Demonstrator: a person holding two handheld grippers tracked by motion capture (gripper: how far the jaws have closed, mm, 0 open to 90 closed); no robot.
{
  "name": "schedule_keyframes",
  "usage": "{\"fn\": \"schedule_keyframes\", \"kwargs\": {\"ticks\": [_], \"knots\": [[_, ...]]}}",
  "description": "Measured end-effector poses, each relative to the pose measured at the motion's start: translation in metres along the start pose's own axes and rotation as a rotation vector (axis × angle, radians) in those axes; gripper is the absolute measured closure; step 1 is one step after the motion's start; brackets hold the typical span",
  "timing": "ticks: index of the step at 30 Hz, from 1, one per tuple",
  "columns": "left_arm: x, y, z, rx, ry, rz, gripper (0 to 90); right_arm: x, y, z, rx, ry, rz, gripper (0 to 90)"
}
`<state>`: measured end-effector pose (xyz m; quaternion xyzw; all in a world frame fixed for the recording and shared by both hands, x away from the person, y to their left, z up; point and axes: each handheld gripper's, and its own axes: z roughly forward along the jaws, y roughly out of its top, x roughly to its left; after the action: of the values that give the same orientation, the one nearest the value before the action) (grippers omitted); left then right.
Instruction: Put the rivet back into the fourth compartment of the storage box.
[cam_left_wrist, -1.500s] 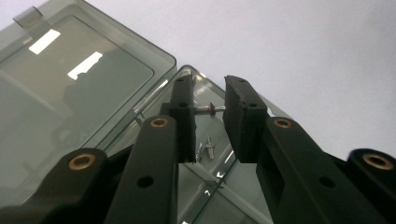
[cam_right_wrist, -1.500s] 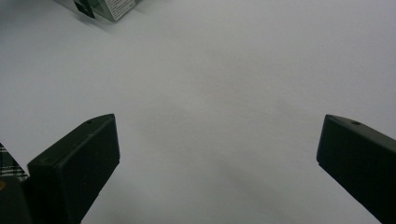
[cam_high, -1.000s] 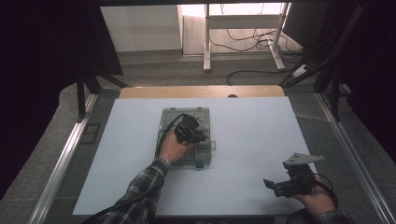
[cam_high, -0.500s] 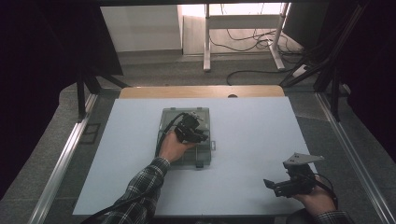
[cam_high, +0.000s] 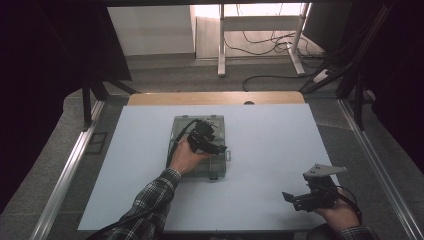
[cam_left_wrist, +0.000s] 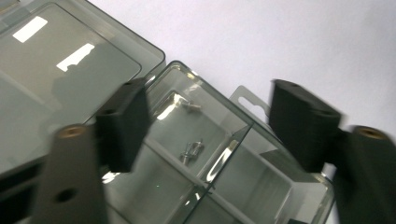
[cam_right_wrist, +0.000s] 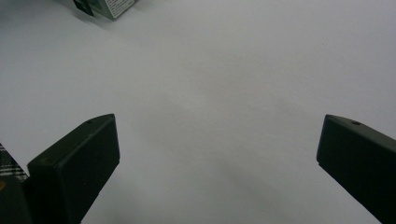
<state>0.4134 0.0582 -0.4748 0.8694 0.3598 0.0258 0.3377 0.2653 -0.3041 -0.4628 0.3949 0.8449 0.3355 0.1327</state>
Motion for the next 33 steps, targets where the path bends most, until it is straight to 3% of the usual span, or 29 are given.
{"fn": "schedule_keyframes", "kwargs": {"ticks": [3, 9, 13, 21, 33], "knots": [[-0.002, -0.001, -0.001, 0.007, -0.008, 0.012, 11.8, 0.0, 0.0, 0.0, 0.002, -0.001, -0.002, 0.0], [-0.003, -0.003, -0.006, -0.006, -0.03, 0.008, 4.2, 0.001, 0.0, 0.0, 0.0, -0.001, -0.001, 0.0], [-0.003, -0.004, -0.01, -0.022, -0.039, 0.009, 2.0, 0.0, 0.0, 0.0, -0.005, -0.001, 0.009, 0.0], [-0.007, -0.008, -0.02, -0.045, -0.019, 0.042, 0.0, 0.0, 0.0, 0.0, -0.011, 0.0, 0.012, 0.0], [-0.013, -0.027, -0.039, -0.118, -0.012, 0.077, 0.0, -0.002, 0.001, -0.003, -0.052, 0.004, 0.05, 0.0]]}}
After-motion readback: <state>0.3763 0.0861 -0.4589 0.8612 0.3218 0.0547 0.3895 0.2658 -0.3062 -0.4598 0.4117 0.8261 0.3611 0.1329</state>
